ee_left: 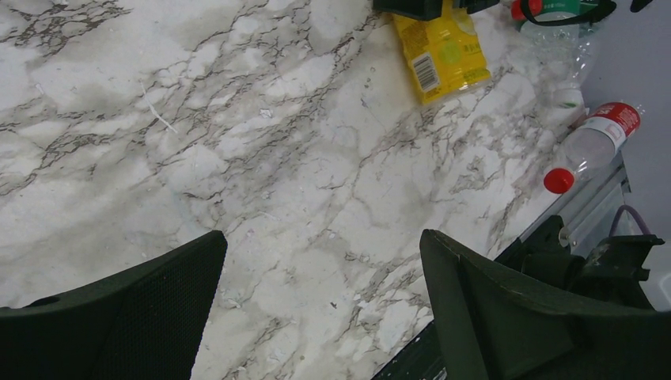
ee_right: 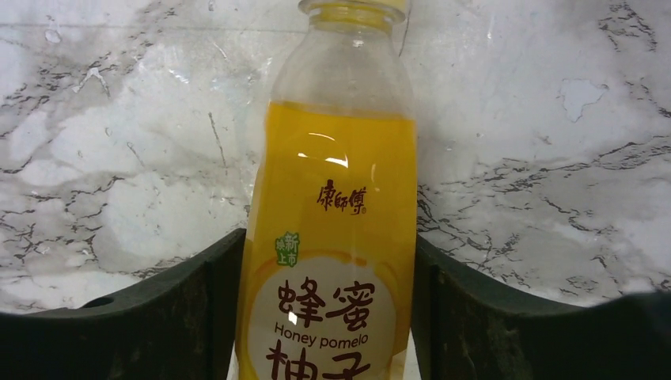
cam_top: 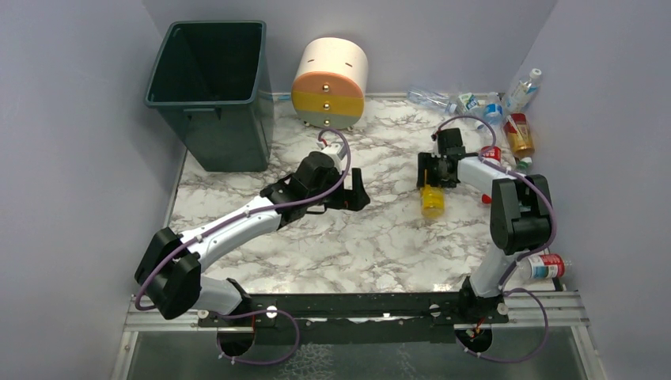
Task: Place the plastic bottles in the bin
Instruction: Pick up the plastic bottle at the center of the board.
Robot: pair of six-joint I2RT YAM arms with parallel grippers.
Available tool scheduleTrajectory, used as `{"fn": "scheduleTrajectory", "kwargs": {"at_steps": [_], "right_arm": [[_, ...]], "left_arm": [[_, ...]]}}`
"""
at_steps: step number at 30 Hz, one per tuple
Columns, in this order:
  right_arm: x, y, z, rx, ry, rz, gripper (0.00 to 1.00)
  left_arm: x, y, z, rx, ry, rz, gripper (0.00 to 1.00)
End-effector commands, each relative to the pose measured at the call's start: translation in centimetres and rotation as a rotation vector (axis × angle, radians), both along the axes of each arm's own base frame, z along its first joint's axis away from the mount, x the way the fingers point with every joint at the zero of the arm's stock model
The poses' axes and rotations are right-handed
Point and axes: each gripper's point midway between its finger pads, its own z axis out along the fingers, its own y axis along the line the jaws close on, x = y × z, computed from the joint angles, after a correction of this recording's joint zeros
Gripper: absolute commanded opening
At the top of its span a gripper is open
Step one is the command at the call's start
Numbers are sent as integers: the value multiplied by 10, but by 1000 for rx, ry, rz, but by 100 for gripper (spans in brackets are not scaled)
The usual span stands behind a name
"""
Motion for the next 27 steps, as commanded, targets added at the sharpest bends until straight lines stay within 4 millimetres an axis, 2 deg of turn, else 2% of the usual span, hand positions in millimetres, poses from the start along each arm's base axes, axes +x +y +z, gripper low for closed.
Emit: {"fn": "scheduleTrajectory", "kwargs": {"at_steps": [1,6,10,21,27], "right_arm": [[4,7,7,48,-12,-15,65],[4,18,22,100,-53,8,58],[1,34,55,149,-138,47,58],[-18,83,134,339,-288,163,58],[-37,113,159,411,-328,229,58]], "left_arm": [[-10,-17,4,-55,-2,-41,99],[-26,-34,-3,-121,13,-86,99],[-31,-43,-2,-179,19,-118,99],[-25,-53,3,-203,9,-130,99],[-24,-56,10,-218,4,-130,99]]}}
